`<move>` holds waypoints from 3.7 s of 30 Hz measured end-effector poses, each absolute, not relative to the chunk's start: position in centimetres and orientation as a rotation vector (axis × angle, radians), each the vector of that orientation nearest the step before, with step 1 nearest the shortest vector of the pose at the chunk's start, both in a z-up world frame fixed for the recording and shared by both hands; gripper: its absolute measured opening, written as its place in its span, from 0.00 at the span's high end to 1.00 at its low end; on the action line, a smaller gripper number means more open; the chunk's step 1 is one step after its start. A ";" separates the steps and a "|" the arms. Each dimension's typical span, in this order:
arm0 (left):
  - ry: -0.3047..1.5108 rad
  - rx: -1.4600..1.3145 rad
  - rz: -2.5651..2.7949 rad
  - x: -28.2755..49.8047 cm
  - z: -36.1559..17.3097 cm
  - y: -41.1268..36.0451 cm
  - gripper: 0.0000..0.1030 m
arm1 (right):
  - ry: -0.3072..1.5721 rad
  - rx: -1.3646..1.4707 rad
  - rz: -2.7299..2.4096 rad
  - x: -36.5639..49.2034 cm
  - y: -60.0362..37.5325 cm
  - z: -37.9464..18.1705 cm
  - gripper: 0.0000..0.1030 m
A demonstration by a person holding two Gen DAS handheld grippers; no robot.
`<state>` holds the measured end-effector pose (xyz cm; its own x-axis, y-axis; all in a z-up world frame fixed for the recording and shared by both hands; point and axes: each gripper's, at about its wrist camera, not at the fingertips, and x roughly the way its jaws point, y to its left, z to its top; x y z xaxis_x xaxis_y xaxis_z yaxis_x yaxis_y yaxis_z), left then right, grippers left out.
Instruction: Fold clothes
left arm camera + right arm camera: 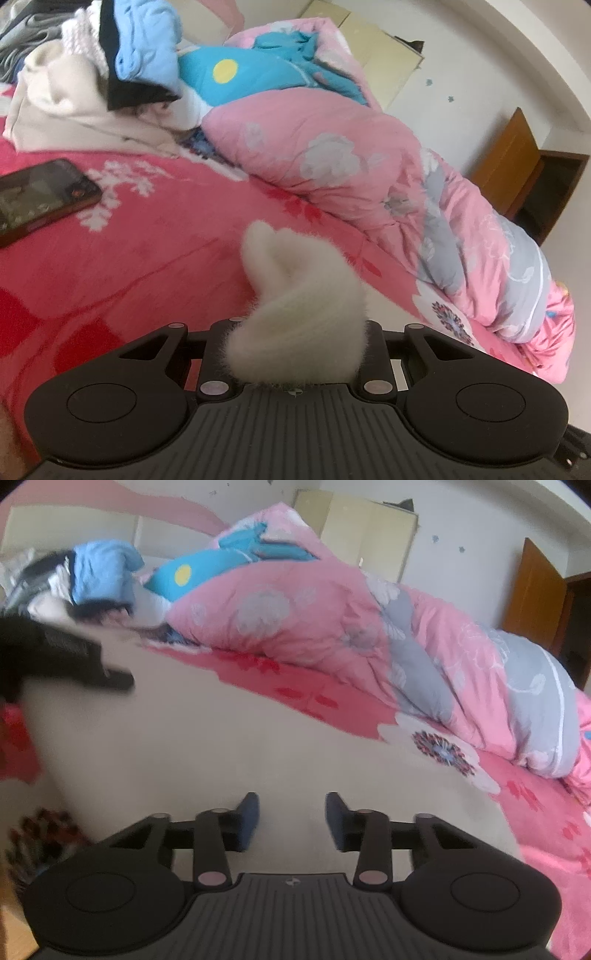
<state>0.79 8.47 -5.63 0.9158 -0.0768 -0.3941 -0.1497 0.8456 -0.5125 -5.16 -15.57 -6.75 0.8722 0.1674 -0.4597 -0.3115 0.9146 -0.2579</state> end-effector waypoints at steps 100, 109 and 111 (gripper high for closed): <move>0.462 0.096 -0.381 -3.8 -5.2 -7.6 0.17 | 0.668 0.884 0.421 -4.8 -32.1 -6.7 0.34; 0.522 0.102 -0.334 -2.8 -6.1 -8.5 0.31 | 0.588 0.696 0.332 -4.6 -30.1 -4.7 0.74; 0.555 0.097 -0.307 -2.3 -6.2 -8.5 0.32 | 0.520 0.606 0.318 -5.3 -29.8 -3.3 0.76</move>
